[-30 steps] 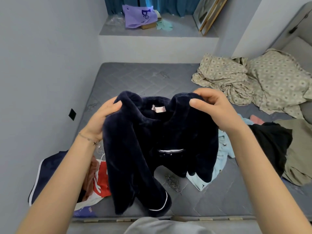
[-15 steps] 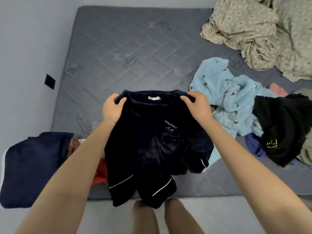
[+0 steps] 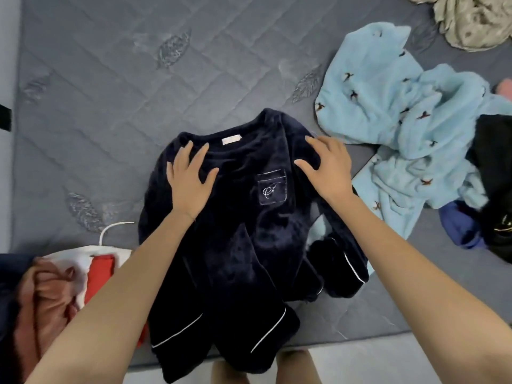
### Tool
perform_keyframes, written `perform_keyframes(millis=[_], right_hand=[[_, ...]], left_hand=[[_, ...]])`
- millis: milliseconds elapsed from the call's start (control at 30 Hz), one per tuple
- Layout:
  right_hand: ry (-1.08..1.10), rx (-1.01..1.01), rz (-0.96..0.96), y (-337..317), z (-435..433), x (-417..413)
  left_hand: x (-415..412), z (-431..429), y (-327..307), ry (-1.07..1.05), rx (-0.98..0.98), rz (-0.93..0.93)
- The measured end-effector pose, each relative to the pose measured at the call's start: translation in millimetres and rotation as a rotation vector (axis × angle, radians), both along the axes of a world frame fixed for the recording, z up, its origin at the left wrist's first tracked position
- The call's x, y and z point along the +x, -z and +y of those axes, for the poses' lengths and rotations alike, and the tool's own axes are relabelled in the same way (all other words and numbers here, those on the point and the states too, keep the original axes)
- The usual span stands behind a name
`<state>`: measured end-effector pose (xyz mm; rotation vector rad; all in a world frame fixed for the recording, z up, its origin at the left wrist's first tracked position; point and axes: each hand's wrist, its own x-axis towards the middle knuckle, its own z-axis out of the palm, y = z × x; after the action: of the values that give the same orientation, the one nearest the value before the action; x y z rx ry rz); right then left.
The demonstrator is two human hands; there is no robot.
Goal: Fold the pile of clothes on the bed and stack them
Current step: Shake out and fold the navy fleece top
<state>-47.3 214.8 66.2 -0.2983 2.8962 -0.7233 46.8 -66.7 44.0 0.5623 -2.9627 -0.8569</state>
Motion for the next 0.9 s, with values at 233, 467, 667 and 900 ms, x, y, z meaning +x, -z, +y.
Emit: perform_keyframes(millis=[233,467,667,900], right_hand=[[0.077,0.019,-0.135,41,45,10],[0.225,0.009,-0.288,70,100,18],[0.321,-0.123,-0.407,90,124,25],[0.48,-0.415,-0.489,94,125,35]], left_hand=[[-27,60,36,0.308,-0.074,-0.047],[-53,124,67,0.469,-0.05,-0.104],[-77,176,78,0.552,-0.009,-0.139],[-108,229,83,0.754,0.063,-0.161]])
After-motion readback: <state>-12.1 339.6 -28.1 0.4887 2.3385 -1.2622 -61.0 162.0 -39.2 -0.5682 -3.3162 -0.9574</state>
